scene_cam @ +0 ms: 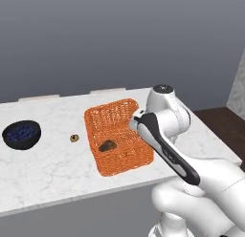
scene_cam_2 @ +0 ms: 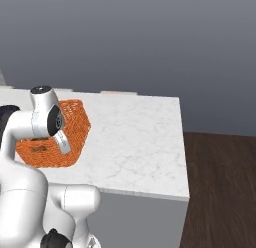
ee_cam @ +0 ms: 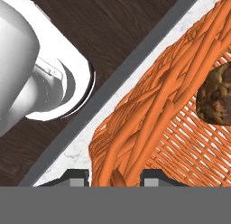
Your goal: Open the cabinet, pick up the bread from the cabinet and place it in the basket. Then move the basket to the dining counter.
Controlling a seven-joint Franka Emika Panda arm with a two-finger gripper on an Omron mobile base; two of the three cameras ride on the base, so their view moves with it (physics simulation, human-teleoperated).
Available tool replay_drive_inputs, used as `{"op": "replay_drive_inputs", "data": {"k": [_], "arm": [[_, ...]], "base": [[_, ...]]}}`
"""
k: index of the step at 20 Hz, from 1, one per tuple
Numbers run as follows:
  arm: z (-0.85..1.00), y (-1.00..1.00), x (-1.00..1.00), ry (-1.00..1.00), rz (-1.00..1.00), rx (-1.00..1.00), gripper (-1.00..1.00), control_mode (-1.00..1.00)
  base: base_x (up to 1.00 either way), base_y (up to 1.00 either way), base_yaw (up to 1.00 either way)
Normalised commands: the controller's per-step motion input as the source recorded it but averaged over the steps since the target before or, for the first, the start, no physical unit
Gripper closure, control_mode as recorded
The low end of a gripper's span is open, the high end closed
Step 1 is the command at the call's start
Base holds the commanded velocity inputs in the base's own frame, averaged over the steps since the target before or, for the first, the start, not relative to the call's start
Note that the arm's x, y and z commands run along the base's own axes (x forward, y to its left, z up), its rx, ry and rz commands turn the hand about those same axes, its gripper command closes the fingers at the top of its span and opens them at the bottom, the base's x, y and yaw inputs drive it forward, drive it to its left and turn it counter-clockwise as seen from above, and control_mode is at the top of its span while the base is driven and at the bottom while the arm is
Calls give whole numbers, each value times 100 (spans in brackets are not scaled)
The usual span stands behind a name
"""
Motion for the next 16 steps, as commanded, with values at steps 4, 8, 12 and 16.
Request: {"op": "replay_drive_inputs", "data": {"k": [4, 8, 12, 16], "arm": [[-7, 0, 100, 15, 6, 7, 100, -100], [-6, -4, 100, 12, 10, 17, 100, -100], [0, -24, 100, 5, 8, 18, 100, -100], [0, -17, 100, 0, 8, 4, 100, -100]], "base": [[0, 0, 0], [0, 0, 0], [0, 0, 0], [0, 0, 0]]}}
